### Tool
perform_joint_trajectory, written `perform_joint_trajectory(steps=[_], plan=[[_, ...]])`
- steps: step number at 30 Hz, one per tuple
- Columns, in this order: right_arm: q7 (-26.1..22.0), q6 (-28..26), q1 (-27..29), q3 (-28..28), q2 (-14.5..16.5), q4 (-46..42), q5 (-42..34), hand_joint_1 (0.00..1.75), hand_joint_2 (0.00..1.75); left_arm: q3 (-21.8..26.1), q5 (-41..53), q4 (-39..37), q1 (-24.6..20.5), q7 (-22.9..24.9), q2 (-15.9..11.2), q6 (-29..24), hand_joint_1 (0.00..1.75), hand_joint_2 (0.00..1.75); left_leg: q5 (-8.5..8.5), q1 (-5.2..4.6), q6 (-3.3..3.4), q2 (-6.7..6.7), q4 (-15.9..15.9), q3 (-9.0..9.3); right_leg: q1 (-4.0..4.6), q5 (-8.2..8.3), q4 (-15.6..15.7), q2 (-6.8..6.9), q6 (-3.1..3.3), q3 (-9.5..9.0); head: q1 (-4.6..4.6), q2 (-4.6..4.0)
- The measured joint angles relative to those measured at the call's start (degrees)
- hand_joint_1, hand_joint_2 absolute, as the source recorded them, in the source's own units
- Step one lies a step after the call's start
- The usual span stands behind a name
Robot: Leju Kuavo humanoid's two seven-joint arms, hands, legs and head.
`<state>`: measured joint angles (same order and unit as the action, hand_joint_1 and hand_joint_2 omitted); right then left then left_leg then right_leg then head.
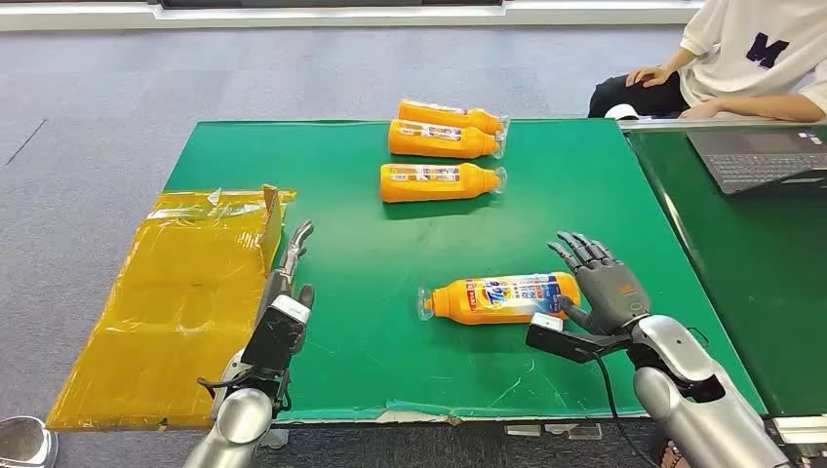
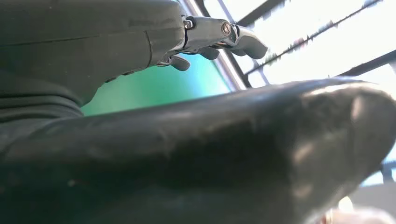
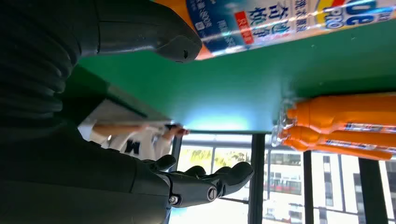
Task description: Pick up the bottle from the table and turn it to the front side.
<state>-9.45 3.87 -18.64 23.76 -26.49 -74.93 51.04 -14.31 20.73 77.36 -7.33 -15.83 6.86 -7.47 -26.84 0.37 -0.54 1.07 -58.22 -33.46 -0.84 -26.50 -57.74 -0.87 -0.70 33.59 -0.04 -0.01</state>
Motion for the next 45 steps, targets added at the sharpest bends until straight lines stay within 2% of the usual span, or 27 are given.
perform_joint_trajectory(steps=[5,13,24,30,35,41,45], plan=[[-2.92,0.91,-2.88,0.0,0.0,4.2,-4.28,0.0,1.75,-1.57,-3.01,-2.44,-1.13,1.23,-0.15,3.2,0.0,0.0,0.0,-0.01,0.0,0.0,0.0,0.0,0.0,0.01,0.0,0.0,-0.02,0.0,0.0,0.01],[-4.33,1.05,-10.53,1.39,0.75,13.84,-4.27,0.0,1.75,-2.17,-8.42,-6.14,-2.72,2.24,0.42,6.47,0.0,0.0,0.05,0.01,0.02,0.05,0.0,0.01,0.01,0.05,0.0,0.02,-0.04,-0.01,0.0,0.01],[-6.13,0.48,-9.53,1.62,1.92,18.87,-5.55,0.0,1.75,-2.2,-8.88,-8.87,-4.75,2.19,0.44,7.57,0.0,0.0,0.05,0.01,0.01,0.12,0.0,-0.04,0.01,0.04,-0.01,0.05,-0.06,0.03,0.0,0.01],[-10.68,4.8,-9.89,1.62,2.81,21.77,-7.6,0.0,1.75,-2.48,-8.88,-9.75,-5.33,2.18,0.44,7.78,0.0,0.0,0.05,0.01,0.01,0.09,0.0,-0.04,0.01,0.05,-0.01,0.04,-0.05,0.02,0.0,0.01],[-13.99,13.01,-12.17,1.7,4.13,24.96,-13.28,0.0,1.75,-2.5,-8.88,-10.06,-5.34,2.32,0.55,8.2,0.0,0.0,0.07,0.01,0.02,0.09,0.0,-0.04,0.01,0.06,-0.01,0.04,-0.06,0.01,0.0,0.01],[-14.44,20.15,-13.3,3.72,4.93,24.9,-19.4,0.0,1.75,-2.49,-8.83,-10.98,-5.68,2.47,0.68,8.53,0.0,0.0,0.07,0.01,0.02,0.1,0.0,-0.05,0.01,0.06,-0.01,0.04,-0.06,0.02,0.0,0.01],[-13.05,22.3,-13.63,6.18,4.92,22.77,-21.9,0.0,1.75,-2.49,-8.86,-11.94,-6.15,2.47,0.63,8.96,0.0,0.0,0.07,0.01,0.02,0.09,0.0,-0.05,0.01,0.05,-0.01,0.04,-0.06,0.03,0.0,0.01]])
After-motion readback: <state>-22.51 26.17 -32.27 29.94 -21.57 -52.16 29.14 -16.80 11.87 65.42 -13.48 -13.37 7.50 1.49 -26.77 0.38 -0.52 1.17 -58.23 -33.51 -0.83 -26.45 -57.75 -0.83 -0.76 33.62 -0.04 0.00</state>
